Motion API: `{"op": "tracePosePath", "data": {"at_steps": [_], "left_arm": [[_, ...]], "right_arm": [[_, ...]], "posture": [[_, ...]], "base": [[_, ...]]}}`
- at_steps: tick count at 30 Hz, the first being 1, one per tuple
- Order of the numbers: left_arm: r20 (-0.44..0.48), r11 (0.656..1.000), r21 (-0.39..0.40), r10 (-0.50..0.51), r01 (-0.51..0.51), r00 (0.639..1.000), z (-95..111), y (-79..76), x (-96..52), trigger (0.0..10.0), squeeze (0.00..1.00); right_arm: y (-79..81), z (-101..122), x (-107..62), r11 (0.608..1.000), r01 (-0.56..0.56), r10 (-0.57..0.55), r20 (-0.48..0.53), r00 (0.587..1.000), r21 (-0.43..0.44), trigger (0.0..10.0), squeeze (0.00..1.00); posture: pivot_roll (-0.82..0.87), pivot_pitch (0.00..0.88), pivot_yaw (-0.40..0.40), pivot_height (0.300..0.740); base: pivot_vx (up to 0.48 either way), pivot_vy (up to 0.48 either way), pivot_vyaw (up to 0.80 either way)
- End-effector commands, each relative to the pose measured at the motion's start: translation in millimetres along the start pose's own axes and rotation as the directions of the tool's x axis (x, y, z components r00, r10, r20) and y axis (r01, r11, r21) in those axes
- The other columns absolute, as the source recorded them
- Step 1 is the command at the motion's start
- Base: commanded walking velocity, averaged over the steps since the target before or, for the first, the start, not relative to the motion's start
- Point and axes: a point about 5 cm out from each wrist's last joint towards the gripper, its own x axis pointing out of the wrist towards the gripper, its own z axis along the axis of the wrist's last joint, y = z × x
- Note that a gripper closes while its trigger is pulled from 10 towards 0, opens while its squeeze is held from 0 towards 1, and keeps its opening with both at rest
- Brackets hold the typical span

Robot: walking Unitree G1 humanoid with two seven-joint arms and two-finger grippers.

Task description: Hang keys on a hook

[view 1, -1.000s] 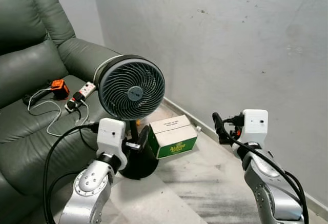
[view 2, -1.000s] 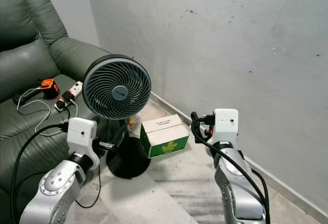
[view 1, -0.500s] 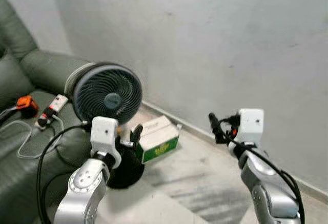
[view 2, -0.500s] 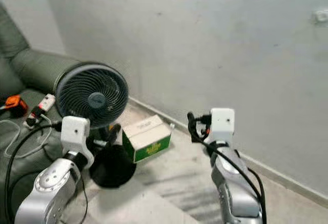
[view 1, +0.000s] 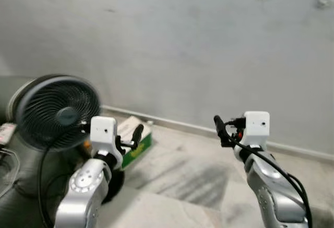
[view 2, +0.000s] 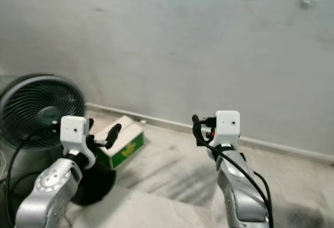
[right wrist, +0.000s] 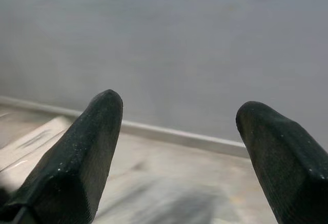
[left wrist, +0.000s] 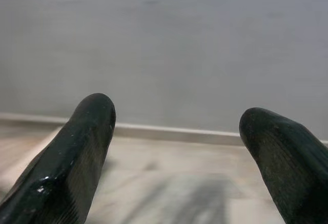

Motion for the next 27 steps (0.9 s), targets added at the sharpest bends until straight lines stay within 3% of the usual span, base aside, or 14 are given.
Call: {"op": "tracePosePath", "data": {"at_steps": [1, 16, 22, 27], "left_arm": [[-0.008, 0.999, 0.001, 0.049, -0.049, 0.999, 1.1, 11.4, -1.8, 10.0, 0.0], [-0.006, 0.997, -0.047, 0.067, -0.067, 0.998, 2.0, 14.9, -0.5, 10.0, 0.0], [-0.003, 0.996, -0.049, 0.069, -0.069, 0.998, 3.3, 15.4, 2.1, 10.0, 0.0], [0.005, 0.996, -0.054, 0.065, -0.064, 0.998, 5.3, 14.2, 3.4, 10.0, 0.0]], "right_arm": [[9.6, 0.7, 0.5, 0.999, -0.028, 0.028, 0.003, 1.0, 0.036, 10.0, 0.0], [3.0, -0.9, 4.2, 0.999, 0.03, -0.028, -0.047, 0.998, 0.033, 10.0, 0.0], [5.5, 5.2, 5.3, 1.0, -0.012, 0.013, -0.018, 1.0, 0.008, 10.0, 0.0], [6.4, 6.0, 6.3, 1.0, -0.01, 0.01, -0.023, 1.0, 0.015, 10.0, 0.0]], "posture": [[-0.01, 0.066, 0.001, 0.74], [-0.02, 0.062, -0.005, 0.74], [-0.02, 0.07, -0.007, 0.74], [-0.02, 0.072, -0.007, 0.74]], "base": [[0.0, 0.0, 0.0], [0.0, 0.0, 0.0], [0.0, 0.0, 0.0], [0.0, 0.0, -0.71]]}}
